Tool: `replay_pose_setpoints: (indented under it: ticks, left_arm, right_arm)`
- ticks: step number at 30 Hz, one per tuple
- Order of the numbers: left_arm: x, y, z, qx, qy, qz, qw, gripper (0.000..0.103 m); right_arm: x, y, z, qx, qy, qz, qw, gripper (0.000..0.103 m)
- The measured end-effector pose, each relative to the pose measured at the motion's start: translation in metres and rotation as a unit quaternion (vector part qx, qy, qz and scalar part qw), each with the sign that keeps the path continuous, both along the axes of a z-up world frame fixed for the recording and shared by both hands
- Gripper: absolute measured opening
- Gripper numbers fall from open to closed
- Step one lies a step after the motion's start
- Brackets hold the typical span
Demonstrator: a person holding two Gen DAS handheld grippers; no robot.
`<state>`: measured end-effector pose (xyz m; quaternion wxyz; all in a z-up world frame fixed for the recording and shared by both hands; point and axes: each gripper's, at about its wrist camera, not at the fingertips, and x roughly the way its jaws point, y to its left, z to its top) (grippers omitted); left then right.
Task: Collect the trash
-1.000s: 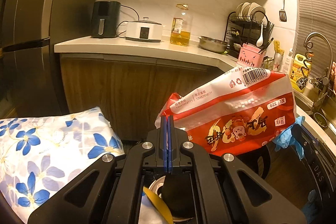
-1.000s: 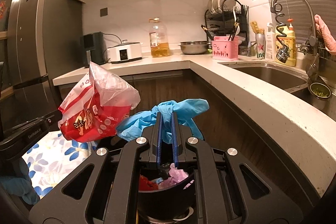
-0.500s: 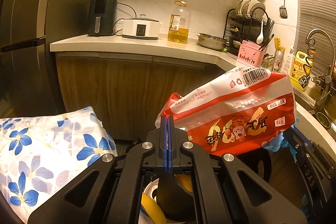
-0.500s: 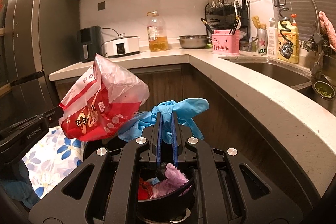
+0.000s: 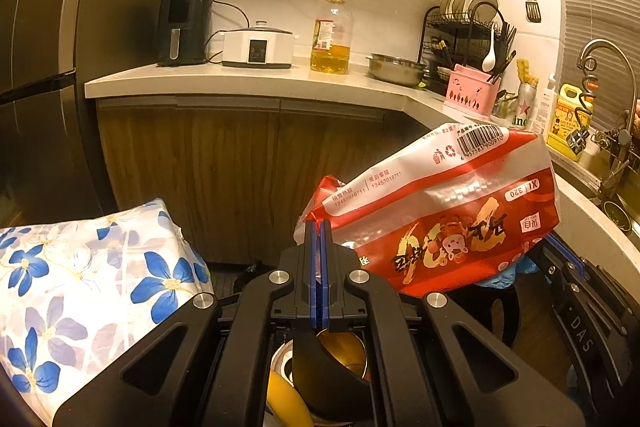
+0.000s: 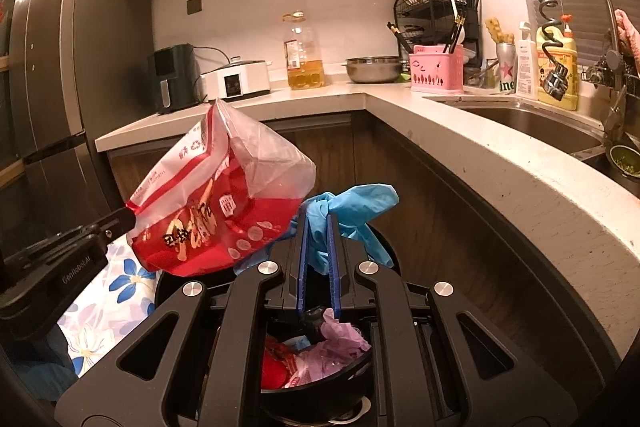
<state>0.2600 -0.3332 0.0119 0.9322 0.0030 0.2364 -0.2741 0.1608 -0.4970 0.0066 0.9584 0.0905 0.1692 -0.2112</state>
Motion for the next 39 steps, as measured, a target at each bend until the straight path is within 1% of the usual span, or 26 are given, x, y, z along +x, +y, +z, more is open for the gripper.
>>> replay_pose_setpoints:
  ticks: [1,4,5,6,7,8,9,10,12,14,16,17,18,19,20,21,22,24,26,28,31,33,39]
  left_arm:
    - [0.000,-0.001,-0.001,0.000,0.001,-0.001,1.0000,0.002]
    - [0.002,-0.001,-0.003,0.001,0.006,-0.001,1.0000,0.002]
    - [0.002,-0.001,-0.004,0.000,0.006,-0.001,1.0000,0.003]
    - [0.002,-0.001,-0.004,-0.002,0.007,0.000,1.0000,0.005]
    - [0.003,0.000,-0.005,-0.003,0.007,-0.001,1.0000,0.013]
    - [0.003,0.000,-0.006,-0.005,0.007,-0.003,1.0000,0.019]
    - [0.002,0.000,-0.006,-0.005,0.006,-0.004,1.0000,0.031]
    - [0.001,0.001,-0.007,-0.007,0.005,-0.004,1.0000,0.034]
    - [0.001,0.001,-0.007,-0.008,0.010,-0.012,0.9998,0.035]
    - [-0.001,0.003,-0.008,-0.009,0.008,-0.010,0.9999,0.040]
    - [-0.002,0.008,-0.008,-0.014,0.009,-0.003,0.9999,0.056]
    - [-0.003,0.011,-0.008,-0.017,0.009,0.000,0.9998,0.059]
    - [-0.004,0.014,-0.007,-0.019,0.010,0.001,0.9998,0.063]
    - [-0.007,0.018,-0.006,-0.021,0.010,0.001,0.9997,0.071]
    - [-0.010,0.022,-0.006,-0.021,0.008,0.002,0.9997,0.074]
    - [-0.014,0.027,-0.005,-0.019,0.006,0.004,0.9998,0.080]
    - [-0.016,0.030,-0.005,-0.018,0.003,0.005,0.9998,0.085]
    - [-0.026,0.038,-0.004,-0.010,-0.007,0.007,0.9999,0.088]
    - [-0.032,0.045,-0.003,-0.002,-0.012,0.009,0.9999,0.090]
    - [-0.041,0.054,-0.001,0.005,-0.019,0.016,0.9997,0.097]
    - [-0.056,0.069,0.001,0.020,-0.033,0.028,0.9989,0.097]
    - [-0.065,0.080,0.004,0.024,-0.040,0.035,0.9983,0.097]
    - [-0.094,0.114,0.010,0.030,-0.046,0.043,0.9975,0.097]
  right_arm:
    - [0.000,-0.001,0.000,0.000,0.001,0.000,1.000,0.013]
    - [0.001,-0.003,-0.002,0.003,0.003,-0.001,1.000,0.025]
    - [0.001,-0.004,-0.002,0.004,0.003,-0.003,1.000,0.033]
    - [0.000,-0.005,-0.002,0.005,0.002,-0.005,1.000,0.043]
    - [-0.001,-0.005,-0.002,0.005,0.001,-0.006,1.000,0.049]
    - [-0.003,-0.006,-0.002,0.006,-0.001,-0.009,1.000,0.057]
    - [-0.005,-0.006,-0.002,0.006,-0.001,-0.013,1.000,0.062]
    - [-0.006,-0.007,-0.002,0.007,-0.002,-0.015,1.000,0.063]
    - [-0.009,-0.007,-0.002,0.006,-0.001,-0.024,1.000,0.067]
    - [-0.013,-0.007,-0.001,0.007,0.000,-0.026,1.000,0.069]
    - [-0.017,-0.004,0.001,0.002,0.002,-0.030,1.000,0.074]
    - [-0.019,-0.003,0.002,-0.001,0.003,-0.030,1.000,0.078]
    - [-0.021,-0.001,0.002,-0.003,0.005,-0.032,0.999,0.082]
    - [-0.022,0.001,0.002,-0.006,0.007,-0.035,0.999,0.084]
    - [-0.024,0.004,0.003,-0.009,0.011,-0.035,0.999,0.088]
    - [-0.026,0.006,0.003,-0.009,0.014,-0.035,0.999,0.092]
    - [-0.026,0.007,0.003,-0.008,0.017,-0.035,0.999,0.093]
    - [-0.029,0.013,0.001,-0.007,0.025,-0.030,0.999,0.098]
    - [-0.032,0.022,0.000,-0.011,0.034,-0.024,0.999,0.098]
    - [-0.035,0.030,-0.001,-0.015,0.040,-0.019,0.999,0.098]
    - [-0.043,0.048,0.001,-0.027,0.049,-0.012,0.998,0.098]
    - [-0.048,0.058,0.003,-0.033,0.051,-0.009,0.998,0.098]
    - [-0.070,0.088,0.011,-0.029,0.055,0.000,0.998,0.098]
